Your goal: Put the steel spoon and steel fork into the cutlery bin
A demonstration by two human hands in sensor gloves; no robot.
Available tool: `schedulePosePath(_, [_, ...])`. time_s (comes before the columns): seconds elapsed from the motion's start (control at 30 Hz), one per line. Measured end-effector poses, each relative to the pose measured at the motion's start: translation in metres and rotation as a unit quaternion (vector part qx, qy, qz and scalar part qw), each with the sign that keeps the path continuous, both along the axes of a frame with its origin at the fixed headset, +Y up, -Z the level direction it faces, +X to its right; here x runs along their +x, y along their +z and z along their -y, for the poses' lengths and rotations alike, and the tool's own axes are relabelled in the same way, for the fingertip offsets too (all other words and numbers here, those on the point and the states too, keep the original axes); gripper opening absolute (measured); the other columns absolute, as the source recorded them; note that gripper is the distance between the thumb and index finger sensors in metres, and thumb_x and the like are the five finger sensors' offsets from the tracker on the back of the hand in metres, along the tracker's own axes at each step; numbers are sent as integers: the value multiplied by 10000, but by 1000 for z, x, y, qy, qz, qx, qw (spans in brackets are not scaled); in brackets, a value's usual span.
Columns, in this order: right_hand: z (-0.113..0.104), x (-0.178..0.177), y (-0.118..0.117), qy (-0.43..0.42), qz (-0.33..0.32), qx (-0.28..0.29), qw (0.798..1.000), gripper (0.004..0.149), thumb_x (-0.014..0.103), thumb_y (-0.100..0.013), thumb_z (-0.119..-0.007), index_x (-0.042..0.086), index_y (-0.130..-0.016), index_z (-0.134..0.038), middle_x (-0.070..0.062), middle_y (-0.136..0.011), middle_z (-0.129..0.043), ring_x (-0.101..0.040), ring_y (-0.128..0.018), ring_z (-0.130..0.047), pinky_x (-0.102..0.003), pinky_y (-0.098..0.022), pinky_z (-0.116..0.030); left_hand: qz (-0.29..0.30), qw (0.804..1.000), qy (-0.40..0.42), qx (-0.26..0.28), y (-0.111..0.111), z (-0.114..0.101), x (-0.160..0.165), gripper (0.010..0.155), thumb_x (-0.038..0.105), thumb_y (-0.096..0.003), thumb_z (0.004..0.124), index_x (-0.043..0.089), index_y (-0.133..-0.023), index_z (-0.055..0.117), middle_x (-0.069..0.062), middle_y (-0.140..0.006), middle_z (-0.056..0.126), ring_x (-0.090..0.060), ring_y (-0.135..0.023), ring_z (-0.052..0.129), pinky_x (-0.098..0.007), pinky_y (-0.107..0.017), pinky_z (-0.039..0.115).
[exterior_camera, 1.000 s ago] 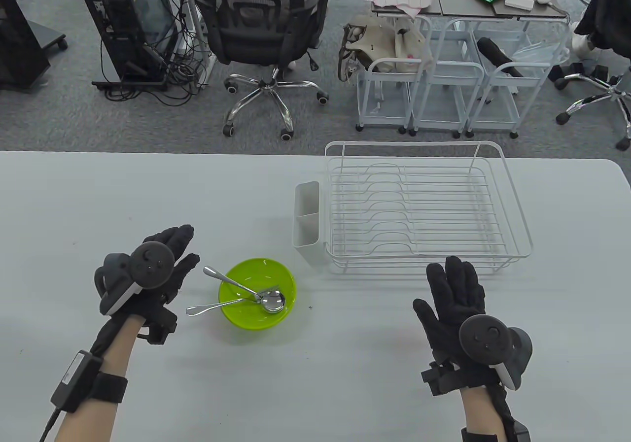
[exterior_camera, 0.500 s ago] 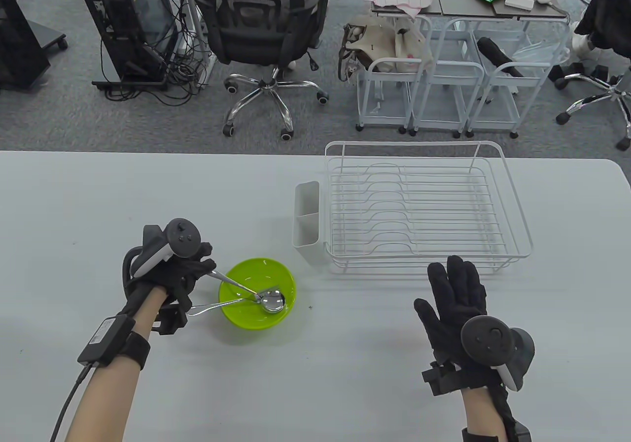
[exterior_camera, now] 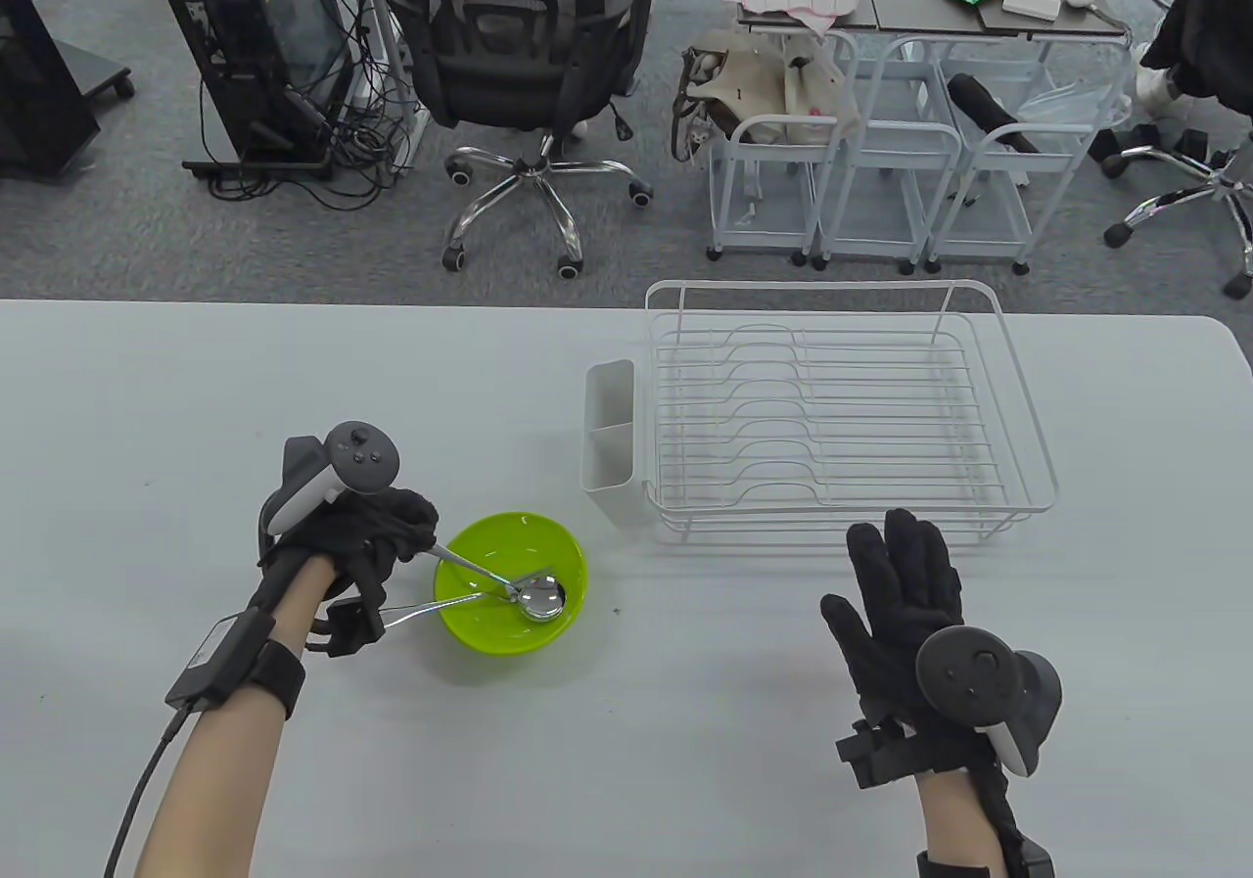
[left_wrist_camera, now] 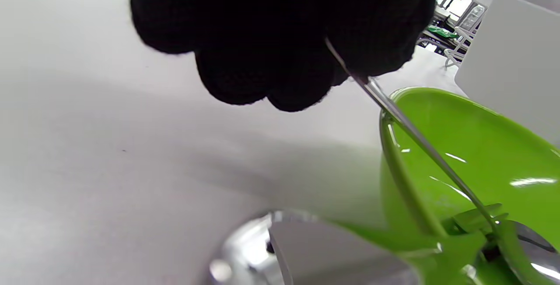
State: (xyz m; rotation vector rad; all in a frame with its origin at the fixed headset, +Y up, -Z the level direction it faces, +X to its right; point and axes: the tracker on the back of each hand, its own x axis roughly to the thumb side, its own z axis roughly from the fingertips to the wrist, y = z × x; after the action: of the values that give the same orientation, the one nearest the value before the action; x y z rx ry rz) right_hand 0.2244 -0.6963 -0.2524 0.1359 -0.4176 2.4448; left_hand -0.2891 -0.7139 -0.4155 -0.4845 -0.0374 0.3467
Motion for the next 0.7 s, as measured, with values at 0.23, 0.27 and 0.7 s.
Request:
schedulePosePath(0.23, [-1, 1, 1, -6, 2, 5, 1000, 708, 516, -507, -639, 213, -1126, -477, -108, -1182, -275, -395, -1096, -185, -629, -722, -269, -17, 999, 43, 7, 3, -8, -7, 387, 427, -470, 820, 294, -806, 958, 81, -613, 1131, -159, -494, 1090, -281, -370, 952])
schedulePosePath(0.27, [-1, 1, 1, -7, 2, 5, 1000, 707, 516, -508, -639, 214, -1126, -475, -107, -1182, -275, -394, -1096, -184, -628, -722, -269, -24, 998, 54, 9, 4, -10, -8, 383, 420, -471, 821, 285, -801, 962, 78, -603, 1135, -158, -481, 1094, -280, -358, 956])
schedulePosePath(0.7, [-1, 0, 1, -11, -3, 5, 1000, 707, 516, -508, -638, 215, -1126, -473, -106, -1182, -272, -393, -1097, -183, -628, -722, -270, -82, 960, 172, 204, 27, -76, -17, 372, 407, -462, 850, 249, -773, 981, 64, -560, 1155, -157, -427, 1109, -269, -322, 974])
